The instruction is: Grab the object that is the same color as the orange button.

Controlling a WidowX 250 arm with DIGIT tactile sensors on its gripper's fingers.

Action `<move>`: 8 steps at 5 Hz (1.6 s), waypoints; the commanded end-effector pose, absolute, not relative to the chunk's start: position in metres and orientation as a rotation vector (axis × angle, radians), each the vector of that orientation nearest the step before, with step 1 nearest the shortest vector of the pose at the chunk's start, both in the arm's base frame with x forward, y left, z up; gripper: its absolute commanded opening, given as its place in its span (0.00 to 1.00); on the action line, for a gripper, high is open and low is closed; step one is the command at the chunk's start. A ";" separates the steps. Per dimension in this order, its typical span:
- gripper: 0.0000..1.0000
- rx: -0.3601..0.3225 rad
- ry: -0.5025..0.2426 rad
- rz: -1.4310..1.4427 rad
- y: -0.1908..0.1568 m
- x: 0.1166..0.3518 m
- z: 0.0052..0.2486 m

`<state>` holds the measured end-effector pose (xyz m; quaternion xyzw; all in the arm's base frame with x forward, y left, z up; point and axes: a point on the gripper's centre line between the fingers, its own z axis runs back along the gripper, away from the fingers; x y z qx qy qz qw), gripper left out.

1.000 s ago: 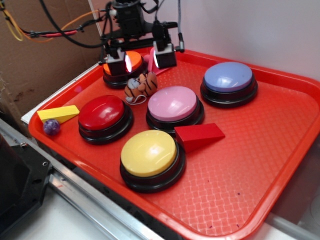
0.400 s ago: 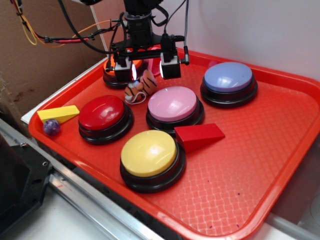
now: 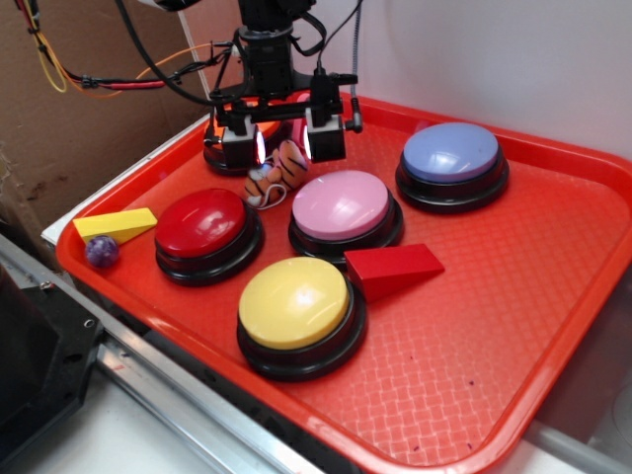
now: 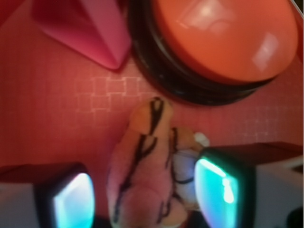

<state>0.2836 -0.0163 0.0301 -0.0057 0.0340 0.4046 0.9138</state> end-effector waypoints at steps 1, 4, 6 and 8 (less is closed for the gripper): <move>0.00 0.055 0.009 0.848 -0.018 0.282 0.041; 0.00 0.076 -0.009 0.858 -0.015 0.286 0.043; 0.00 0.027 -0.125 0.734 -0.011 0.283 0.095; 0.00 -0.050 -0.157 0.377 -0.016 0.267 0.164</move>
